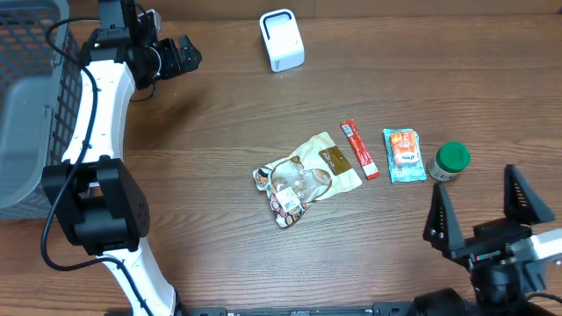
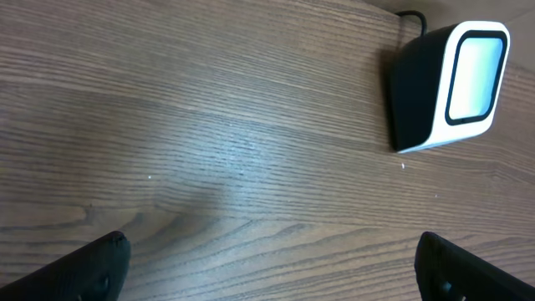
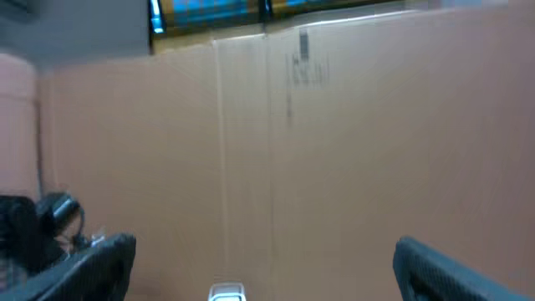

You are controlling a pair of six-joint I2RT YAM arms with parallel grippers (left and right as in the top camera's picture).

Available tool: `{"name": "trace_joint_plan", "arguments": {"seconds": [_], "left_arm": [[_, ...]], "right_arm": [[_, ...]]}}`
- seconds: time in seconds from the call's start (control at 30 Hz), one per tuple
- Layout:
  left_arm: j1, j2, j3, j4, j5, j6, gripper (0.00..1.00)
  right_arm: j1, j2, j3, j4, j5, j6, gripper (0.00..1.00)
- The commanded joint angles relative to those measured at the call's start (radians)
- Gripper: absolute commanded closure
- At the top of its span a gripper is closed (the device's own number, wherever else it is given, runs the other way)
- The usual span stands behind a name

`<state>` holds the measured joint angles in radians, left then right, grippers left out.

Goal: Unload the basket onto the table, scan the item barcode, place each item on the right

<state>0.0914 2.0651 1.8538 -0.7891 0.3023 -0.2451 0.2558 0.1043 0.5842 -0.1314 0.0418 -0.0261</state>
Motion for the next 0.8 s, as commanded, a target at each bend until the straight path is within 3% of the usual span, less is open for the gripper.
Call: {"name": "trace_joint_plan", "arguments": {"seconds": [0.0,0.13,0.3,0.43,0.63,0.77], "left_arm": [[-0.006,-0.029,0.006,0.001,-0.002,-0.005,0.0],[-0.006,-0.029,0.006,0.001,-0.002,-0.005,0.0],[-0.006,-0.029,0.006,0.001,-0.002,-0.005,0.0],[-0.006,-0.029,0.006,0.001,-0.002,-0.005,0.0],[-0.006,-0.029,0.006,0.001,-0.002,-0.005,0.0],[-0.006,-0.029,0.006,0.001,-0.002,-0.005,0.0]], "right_arm": [[-0.005,-0.061,-0.163,0.174,-0.053,0.0,0.0],[-0.006,-0.102,-0.311,0.359,-0.07,0.011,0.0],[-0.045,-0.101,-0.453,0.496,-0.07,0.127,0.0],[-0.08,-0.101,-0.525,0.498,-0.071,0.206,0.0],[-0.101,-0.101,-0.578,0.483,-0.072,0.211,0.0],[-0.101,-0.101,-0.576,0.373,-0.07,0.205,0.0]]}}
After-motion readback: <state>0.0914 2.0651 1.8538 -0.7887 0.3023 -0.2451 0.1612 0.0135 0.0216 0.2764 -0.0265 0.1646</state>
